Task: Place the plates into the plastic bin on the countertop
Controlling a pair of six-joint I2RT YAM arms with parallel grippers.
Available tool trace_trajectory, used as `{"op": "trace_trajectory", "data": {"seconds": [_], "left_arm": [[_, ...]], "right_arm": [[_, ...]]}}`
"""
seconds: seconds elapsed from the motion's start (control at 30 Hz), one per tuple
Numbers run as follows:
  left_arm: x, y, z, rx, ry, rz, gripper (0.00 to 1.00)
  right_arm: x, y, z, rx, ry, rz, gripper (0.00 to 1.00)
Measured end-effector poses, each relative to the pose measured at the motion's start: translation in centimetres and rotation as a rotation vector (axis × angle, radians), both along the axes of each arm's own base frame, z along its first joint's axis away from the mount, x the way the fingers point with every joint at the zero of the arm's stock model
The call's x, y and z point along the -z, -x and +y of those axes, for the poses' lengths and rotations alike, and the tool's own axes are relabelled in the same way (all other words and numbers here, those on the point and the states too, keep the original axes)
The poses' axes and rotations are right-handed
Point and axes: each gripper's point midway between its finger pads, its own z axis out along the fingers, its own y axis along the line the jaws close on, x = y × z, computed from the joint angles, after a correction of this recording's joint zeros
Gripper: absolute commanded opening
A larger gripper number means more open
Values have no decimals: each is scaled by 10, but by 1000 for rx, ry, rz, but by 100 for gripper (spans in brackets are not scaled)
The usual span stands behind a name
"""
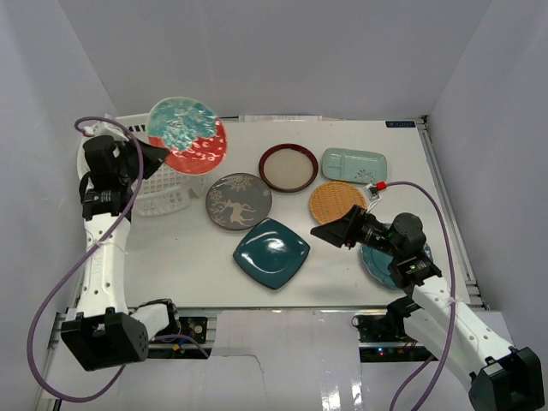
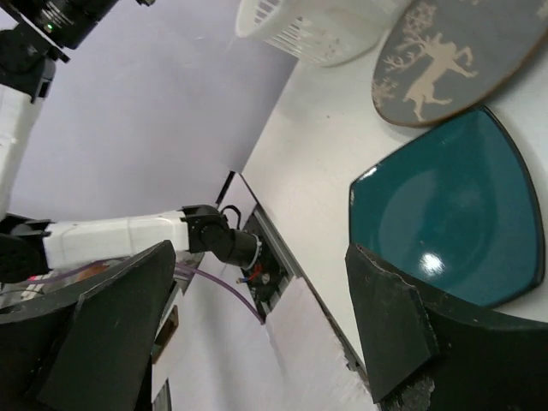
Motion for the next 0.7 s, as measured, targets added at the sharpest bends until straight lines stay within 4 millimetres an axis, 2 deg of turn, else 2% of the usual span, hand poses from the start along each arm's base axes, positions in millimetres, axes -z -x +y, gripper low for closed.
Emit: {"op": "trace_trajectory", "data": {"seconds": [0.07,0.13,0.23,0.33,0.43,0.53,0.7], "left_arm": [[16,-12,47,-176,-20,50,0],[35,-15,80,-312,-51,117,0],[60,-13,111,-443,-117,207,0],[76,-16,126,-490,-182,251,0],[94,-31,135,-495,-209,291,0],[116,-44,143,-486,-184,326,0],[144,-49,160,-483,-88,365,0]], "right_arm": [[12,1,-1,0,34,14,86],[25,2,-3,-1,72,34,86],[34,3,-4,-5,103,38,86],[40,3,-3,-12,124,36,85],[47,1,-3,-18,145,45,85],[52,-1,-3,-19,161,42,85],[60,-4,-3,-17,186,45,85]]}}
